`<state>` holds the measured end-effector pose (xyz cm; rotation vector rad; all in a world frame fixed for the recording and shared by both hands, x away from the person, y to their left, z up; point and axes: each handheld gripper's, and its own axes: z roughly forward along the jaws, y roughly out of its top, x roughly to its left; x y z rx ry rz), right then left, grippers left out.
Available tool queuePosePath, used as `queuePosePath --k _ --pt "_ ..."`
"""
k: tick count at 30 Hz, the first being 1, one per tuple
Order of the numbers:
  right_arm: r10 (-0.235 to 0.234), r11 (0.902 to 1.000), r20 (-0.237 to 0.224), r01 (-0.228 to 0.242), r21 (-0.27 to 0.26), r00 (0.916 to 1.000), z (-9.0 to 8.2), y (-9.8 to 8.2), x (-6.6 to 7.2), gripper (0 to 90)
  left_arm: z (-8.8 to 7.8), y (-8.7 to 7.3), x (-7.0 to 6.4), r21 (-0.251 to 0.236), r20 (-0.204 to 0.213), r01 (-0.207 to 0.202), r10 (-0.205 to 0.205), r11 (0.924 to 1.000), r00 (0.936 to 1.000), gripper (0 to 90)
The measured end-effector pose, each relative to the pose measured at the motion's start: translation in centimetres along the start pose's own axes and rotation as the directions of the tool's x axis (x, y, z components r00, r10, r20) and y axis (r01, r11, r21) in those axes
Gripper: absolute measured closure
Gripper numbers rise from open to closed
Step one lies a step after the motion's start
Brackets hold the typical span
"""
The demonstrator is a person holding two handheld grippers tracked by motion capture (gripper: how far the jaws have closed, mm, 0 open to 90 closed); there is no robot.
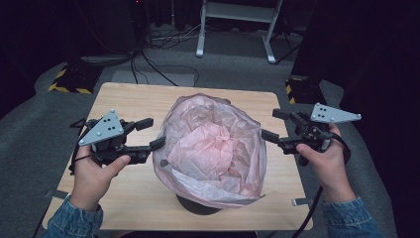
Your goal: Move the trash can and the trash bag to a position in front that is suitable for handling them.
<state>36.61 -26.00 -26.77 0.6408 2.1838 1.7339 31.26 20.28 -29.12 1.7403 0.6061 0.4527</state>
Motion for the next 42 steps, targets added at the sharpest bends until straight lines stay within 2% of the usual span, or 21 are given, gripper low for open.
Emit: queuePosePath --k 5,8,15,17,22,25,27,29,30,32,34,40,42 --pt "0.017 0.9993 0.026 -0.018 0.032 0.9995 0.8 0.3 1.2 15.2 0.3 0.2 0.1 0.006 0.003 0.005 -0.005 1.0000 1.0000 33.7" --pt "0.014 0.9980 0.048 -0.017 0.061 0.9987 1.4 0.3 1.5 15.2 0.5 0.3 0.1 0.011 -0.021 0.003 -0.003 0.9999 0.9998 32.9" --pt "0.054 0.9947 0.027 -0.057 0.086 0.9982 2.3 -0.4 1.1 18.8 0.8 0.2 0.1 0.019 -0.012 0.011 -0.011 0.9997 0.9999 33.2" --pt "0.066 0.9937 0.010 -0.066 0.090 0.9978 2.2 -0.7 0.9 25.7 0.8 0.2 0.2 0.020 -0.011 0.014 -0.013 0.9997 0.9999 33.2" --pt "0.089 0.9927 -0.046 -0.085 0.086 0.9950 1.2 -1.0 0.7 50.2 0.7 0.2 0.2 0.020 -0.004 0.017 -0.017 0.9997 0.9998 35.6" --pt "0.096 0.9926 -0.030 -0.093 0.077 0.9949 0.5 -1.0 0.6 65.2 0.7 0.2 0.1 0.019 0.005 0.017 -0.017 0.9997 0.9998 39.7" --pt "0.097 0.9928 -0.025 -0.095 0.072 0.9949 0.1 -1.0 0.5 69.9 0.7 0.1 0.1 0.016 0.004 0.017 -0.017 0.9997 0.9999 40.7" --pt "0.103 0.9922 -0.030 -0.101 0.073 0.9942 0.0 -1.1 0.4 66.4 0.6 0.1 0.1 0.017 0.004 0.019 -0.019 0.9997 0.9998 40.2" --pt "0.101 0.9925 -0.017 -0.099 0.071 0.9947 0.0 -1.1 0.4 59.9 0.5 0.1 0.2 0.014 0.002 0.020 -0.020 0.9997 0.9998 39.5" --pt "0.102 0.9914 0.000 -0.102 0.082 0.9947 0.3 -1.2 0.5 40.2 0.5 0.0 0.3 0.011 0.003 0.024 -0.024 0.9996 0.9997 38.4" --pt "0.118 0.9891 -0.001 -0.117 0.089 0.9930 0.9 -1.5 0.5 33.6 0.4 0.0 0.3 0.009 0.004 0.027 -0.027 0.9996 0.9996 38.3" --pt "0.170 0.9821 -0.054 -0.164 0.091 0.9840 1.0 -1.9 0.5 40.2 0.1 0.0 0.1 0.010 0.015 0.021 -0.021 0.9997 0.9997 37.4" --pt "0.180 0.9805 -0.089 -0.172 0.096 0.9796 0.9 -1.8 0.6 51.9 0.1 0.0 0.0 0.015 0.013 0.018 -0.018 0.9997 0.9998 36.1"
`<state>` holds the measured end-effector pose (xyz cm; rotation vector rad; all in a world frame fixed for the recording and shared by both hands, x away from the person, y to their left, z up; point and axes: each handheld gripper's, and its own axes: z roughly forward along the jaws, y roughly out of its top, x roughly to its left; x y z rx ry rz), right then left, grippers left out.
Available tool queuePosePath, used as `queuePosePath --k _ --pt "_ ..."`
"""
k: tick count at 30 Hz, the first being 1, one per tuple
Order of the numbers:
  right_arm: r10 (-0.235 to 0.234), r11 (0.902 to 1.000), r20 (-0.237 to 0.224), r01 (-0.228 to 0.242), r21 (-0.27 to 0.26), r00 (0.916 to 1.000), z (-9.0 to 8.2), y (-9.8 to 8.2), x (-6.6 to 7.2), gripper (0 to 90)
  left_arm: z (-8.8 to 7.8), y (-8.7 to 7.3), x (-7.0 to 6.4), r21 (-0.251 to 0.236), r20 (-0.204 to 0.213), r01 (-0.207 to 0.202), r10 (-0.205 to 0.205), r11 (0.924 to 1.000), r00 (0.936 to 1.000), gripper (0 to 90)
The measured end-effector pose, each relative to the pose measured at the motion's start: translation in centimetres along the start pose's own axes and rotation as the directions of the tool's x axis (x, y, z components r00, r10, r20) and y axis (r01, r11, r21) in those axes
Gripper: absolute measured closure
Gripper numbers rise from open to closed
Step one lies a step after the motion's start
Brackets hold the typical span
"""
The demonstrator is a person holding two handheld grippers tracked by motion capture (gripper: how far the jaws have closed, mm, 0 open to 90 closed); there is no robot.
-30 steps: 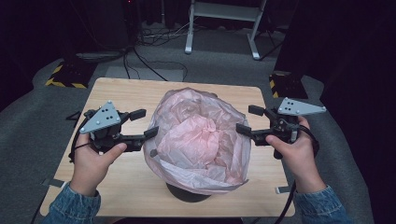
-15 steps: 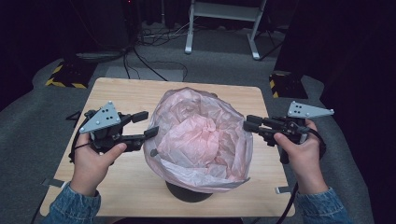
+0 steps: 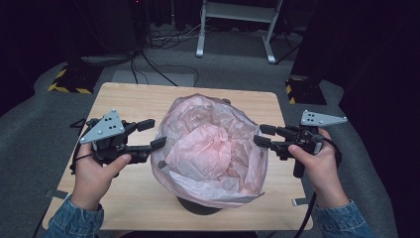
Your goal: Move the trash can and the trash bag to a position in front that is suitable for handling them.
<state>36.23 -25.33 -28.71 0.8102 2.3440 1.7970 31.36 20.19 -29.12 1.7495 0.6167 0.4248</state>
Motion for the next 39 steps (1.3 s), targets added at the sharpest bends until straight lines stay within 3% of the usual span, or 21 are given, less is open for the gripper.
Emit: queuePosePath --k 7,10,15,20,25,27,29,30,33,39 --pt "-0.047 0.9986 0.014 0.048 -0.023 0.9988 -1.0 0.5 0.3 81.5 0.3 0.2 -0.2 -0.006 0.000 -0.009 0.009 0.9999 1.0000 34.8" --pt "-0.064 0.9979 0.017 0.064 -0.013 0.9978 -1.1 0.6 0.4 89.2 0.3 0.2 -0.1 -0.010 -0.008 -0.009 0.009 0.9999 0.9999 33.1" --pt "-0.108 0.9939 0.052 0.109 -0.018 0.9928 -1.3 0.6 0.8 90.0 0.1 0.1 0.0 -0.011 -0.014 -0.009 0.009 0.9999 0.9999 32.4" --pt "-0.167 0.9855 0.099 0.169 -0.013 0.9809 -2.0 1.0 1.5 90.0 -0.2 0.1 0.2 -0.002 -0.018 0.001 -0.001 1.0000 0.9998 32.0" --pt "-0.180 0.9832 0.110 0.182 -0.011 0.9776 -2.5 0.9 1.8 90.0 -0.3 0.0 0.3 0.002 -0.006 0.031 -0.031 0.9995 0.9995 33.6" --pt "-0.187 0.9818 0.110 0.190 -0.010 0.9761 -2.5 0.9 1.9 90.0 -0.5 0.0 0.3 0.005 0.021 0.037 -0.037 0.9993 0.9991 44.6" --pt "-0.194 0.9806 0.105 0.196 -0.010 0.9753 -2.4 0.8 2.1 90.0 -0.9 0.1 0.3 0.028 0.011 0.026 -0.026 0.9993 0.9996 54.9" --pt "-0.200 0.9793 0.105 0.202 -0.008 0.9741 -2.3 0.9 2.2 90.0 -1.2 0.1 0.3 0.049 0.010 0.014 -0.014 0.9987 0.9999 64.5" --pt "-0.217 0.9757 0.111 0.219 -0.003 0.9698 -2.2 0.9 2.4 90.0 -1.6 0.0 0.3 0.050 0.010 0.015 -0.016 0.9986 0.9998 82.1" --pt "-0.216 0.9762 0.119 0.217 0.003 0.9692 -2.5 0.2 2.2 90.0 -1.7 -0.6 -0.1 0.030 0.020 -0.005 0.004 0.9995 0.9998 88.4"
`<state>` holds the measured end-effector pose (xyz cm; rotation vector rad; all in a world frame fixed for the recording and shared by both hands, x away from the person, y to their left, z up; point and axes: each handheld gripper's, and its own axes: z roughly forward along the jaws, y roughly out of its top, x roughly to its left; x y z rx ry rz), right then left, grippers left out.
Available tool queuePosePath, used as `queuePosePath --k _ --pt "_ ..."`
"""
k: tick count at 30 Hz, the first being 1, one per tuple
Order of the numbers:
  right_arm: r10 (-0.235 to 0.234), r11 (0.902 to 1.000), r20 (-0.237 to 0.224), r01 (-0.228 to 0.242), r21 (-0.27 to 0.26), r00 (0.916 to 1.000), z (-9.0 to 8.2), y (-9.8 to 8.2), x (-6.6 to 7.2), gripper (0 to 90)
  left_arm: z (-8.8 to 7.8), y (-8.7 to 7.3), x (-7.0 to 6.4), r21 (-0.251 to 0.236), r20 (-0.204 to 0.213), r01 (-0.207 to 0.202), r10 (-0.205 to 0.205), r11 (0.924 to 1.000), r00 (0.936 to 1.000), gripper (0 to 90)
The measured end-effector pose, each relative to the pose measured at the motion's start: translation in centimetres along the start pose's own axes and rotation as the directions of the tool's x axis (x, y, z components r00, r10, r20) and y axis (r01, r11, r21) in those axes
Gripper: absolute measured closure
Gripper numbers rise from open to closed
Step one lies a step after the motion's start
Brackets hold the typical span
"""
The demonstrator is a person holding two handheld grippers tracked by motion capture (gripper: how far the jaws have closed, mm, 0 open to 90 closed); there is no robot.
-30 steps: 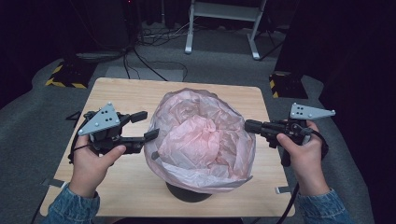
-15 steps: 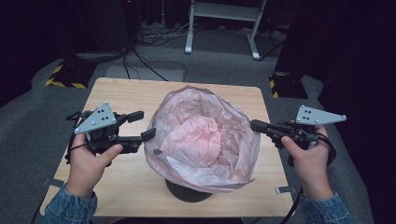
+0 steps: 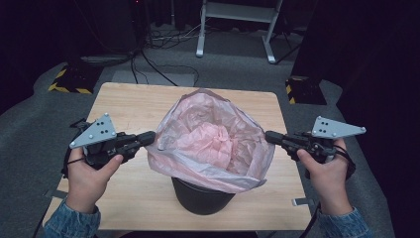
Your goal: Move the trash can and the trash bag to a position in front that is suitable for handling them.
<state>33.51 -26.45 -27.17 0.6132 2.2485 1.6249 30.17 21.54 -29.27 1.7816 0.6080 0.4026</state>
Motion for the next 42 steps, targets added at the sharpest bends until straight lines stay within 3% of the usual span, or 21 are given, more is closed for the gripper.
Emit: queuePosePath --k 9,16,20,25,30,34,39,42 --pt "0.040 0.9985 0.014 -0.040 0.036 0.9991 0.1 -1.7 -0.8 90.0 1.3 -0.9 0.5 0.048 0.001 0.023 -0.023 0.9986 0.9997 87.8" --pt "0.056 0.9943 -0.013 -0.055 0.092 0.9983 1.3 -3.1 -0.7 90.0 2.0 -2.0 0.2 0.098 0.037 0.008 -0.012 0.9952 0.9992 87.9" --pt "0.077 0.9927 -0.020 -0.075 0.094 0.9968 1.2 -4.1 -0.8 90.0 1.8 -2.7 0.3 0.114 0.039 0.004 -0.008 0.9934 0.9992 88.0" --pt "0.085 0.9937 -0.018 -0.083 0.075 0.9962 0.6 -5.0 -0.8 90.0 1.5 -4.0 0.6 0.097 0.029 0.014 -0.017 0.9952 0.9994 88.3" --pt "0.097 0.9950 -0.046 -0.095 0.032 0.9942 0.2 -5.7 -0.6 90.0 0.7 -4.8 0.5 0.030 0.041 0.021 -0.022 0.9993 0.9989 88.3" --pt "0.056 0.9984 -0.056 -0.056 0.004 0.9969 -0.1 -5.4 -0.1 90.0 0.1 -4.4 0.0 -0.024 0.073 0.002 -0.001 0.9997 0.9974 87.7" --pt "0.029 0.9995 -0.090 -0.030 -0.010 0.9955 0.1 -5.5 0.3 90.0 0.6 -4.3 -0.7 -0.006 0.099 -0.029 0.030 0.9996 0.9946 87.0" --pt "0.033 0.9993 -0.104 -0.031 0.019 0.9940 0.7 -6.0 0.5 90.0 1.1 -4.8 -0.8 0.027 0.101 -0.036 0.033 0.9990 0.9943 87.3"
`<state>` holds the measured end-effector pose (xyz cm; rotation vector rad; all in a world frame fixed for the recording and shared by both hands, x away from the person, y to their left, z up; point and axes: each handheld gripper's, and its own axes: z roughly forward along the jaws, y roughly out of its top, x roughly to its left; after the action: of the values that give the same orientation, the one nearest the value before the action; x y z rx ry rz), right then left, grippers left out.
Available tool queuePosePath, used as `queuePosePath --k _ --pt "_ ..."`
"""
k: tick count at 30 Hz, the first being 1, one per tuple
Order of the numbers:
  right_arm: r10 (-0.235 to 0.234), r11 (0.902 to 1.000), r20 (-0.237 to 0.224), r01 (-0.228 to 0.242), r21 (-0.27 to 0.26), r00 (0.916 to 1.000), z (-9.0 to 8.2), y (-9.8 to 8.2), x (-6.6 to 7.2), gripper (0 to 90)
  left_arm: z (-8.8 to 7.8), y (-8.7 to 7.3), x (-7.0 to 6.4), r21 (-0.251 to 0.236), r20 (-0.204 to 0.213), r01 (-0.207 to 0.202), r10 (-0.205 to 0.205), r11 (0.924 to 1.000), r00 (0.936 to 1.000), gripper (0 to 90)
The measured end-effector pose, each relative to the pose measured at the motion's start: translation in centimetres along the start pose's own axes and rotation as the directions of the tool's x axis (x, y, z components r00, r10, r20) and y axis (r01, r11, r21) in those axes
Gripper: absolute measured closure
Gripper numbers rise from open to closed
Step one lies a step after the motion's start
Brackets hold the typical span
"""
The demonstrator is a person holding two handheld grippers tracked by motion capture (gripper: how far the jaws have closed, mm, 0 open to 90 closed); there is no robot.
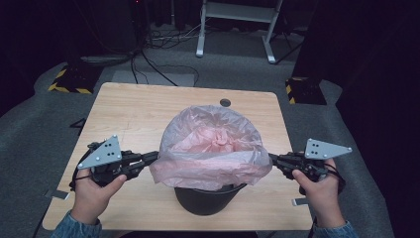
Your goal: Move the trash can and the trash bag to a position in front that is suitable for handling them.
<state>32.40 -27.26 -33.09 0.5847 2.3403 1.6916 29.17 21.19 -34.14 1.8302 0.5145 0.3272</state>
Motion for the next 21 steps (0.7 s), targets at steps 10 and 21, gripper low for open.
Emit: queuePosePath --k 10,21 --pt "0.048 0.9901 -0.011 -0.046 0.133 0.9988 1.4 -2.4 -0.8 90.0 0.5 -0.6 0.0 0.020 0.025 0.021 -0.022 0.9996 0.9995 87.5" --pt "0.078 0.9906 -0.004 -0.077 0.113 0.9970 1.5 -2.7 -1.3 90.0 1.7 -2.2 0.3 0.105 0.032 0.054 -0.057 0.9931 0.9978 88.5"
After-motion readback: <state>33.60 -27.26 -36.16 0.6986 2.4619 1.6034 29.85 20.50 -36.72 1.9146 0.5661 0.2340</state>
